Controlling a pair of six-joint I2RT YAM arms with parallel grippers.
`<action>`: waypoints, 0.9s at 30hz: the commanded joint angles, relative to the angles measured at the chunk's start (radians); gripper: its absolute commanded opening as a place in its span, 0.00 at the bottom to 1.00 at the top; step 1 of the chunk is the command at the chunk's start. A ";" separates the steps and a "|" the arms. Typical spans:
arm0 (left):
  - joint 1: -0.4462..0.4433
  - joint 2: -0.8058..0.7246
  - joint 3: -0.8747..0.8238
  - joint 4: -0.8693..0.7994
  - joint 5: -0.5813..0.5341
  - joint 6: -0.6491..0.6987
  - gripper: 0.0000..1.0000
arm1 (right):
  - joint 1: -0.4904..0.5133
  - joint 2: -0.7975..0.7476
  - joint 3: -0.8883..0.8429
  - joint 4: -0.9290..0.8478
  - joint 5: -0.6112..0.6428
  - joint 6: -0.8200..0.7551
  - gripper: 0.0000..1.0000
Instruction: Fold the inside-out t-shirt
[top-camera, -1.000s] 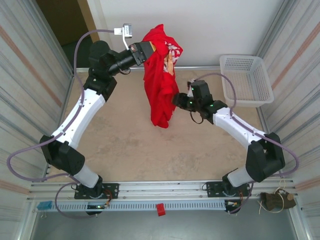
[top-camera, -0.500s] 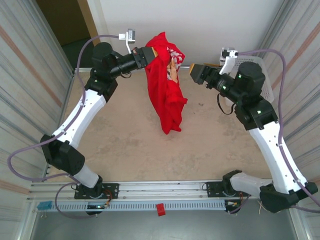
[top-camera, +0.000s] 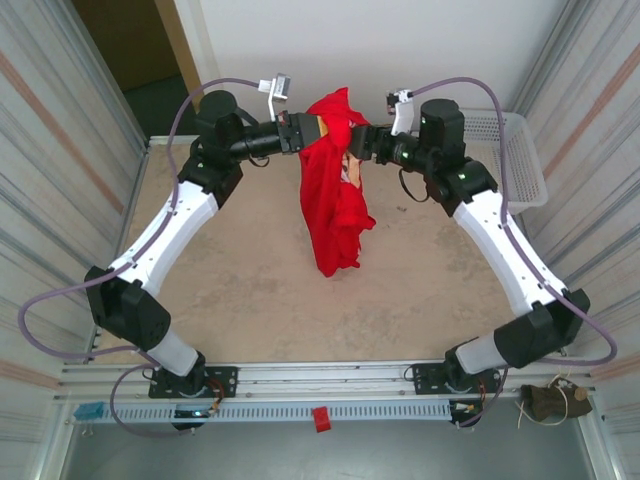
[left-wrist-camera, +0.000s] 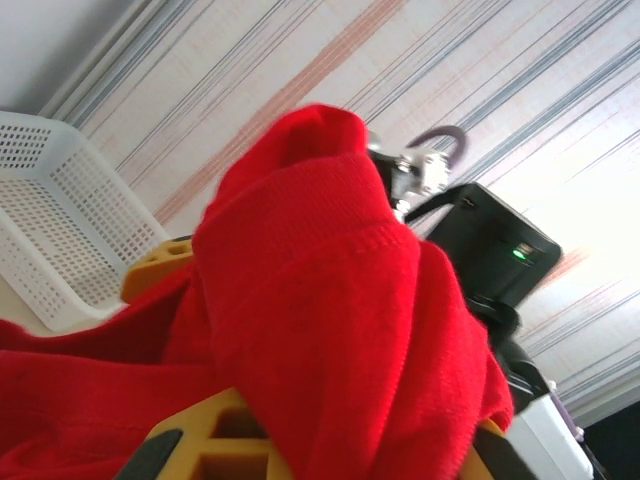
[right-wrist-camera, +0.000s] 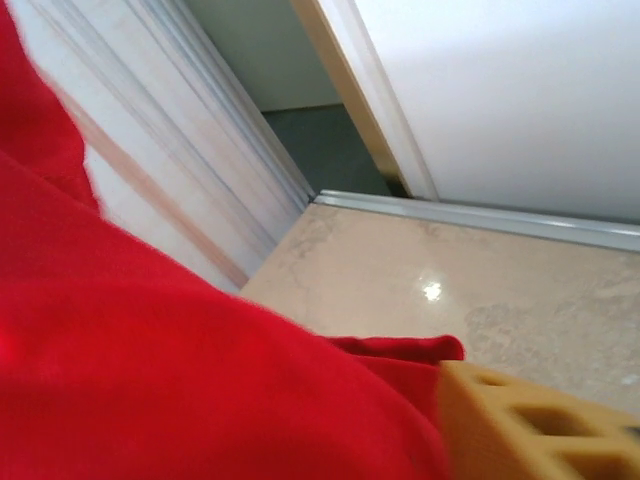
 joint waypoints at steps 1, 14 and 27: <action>0.010 -0.013 0.023 0.038 0.043 0.015 0.00 | -0.032 0.011 0.086 0.055 -0.146 -0.006 0.01; 0.095 -0.085 0.060 0.227 -0.130 0.036 0.00 | -0.057 -0.296 0.041 0.177 0.083 -0.020 0.00; 0.175 0.045 0.111 -0.003 -0.053 0.040 0.00 | -0.179 -0.041 0.212 -0.019 -0.246 0.069 0.00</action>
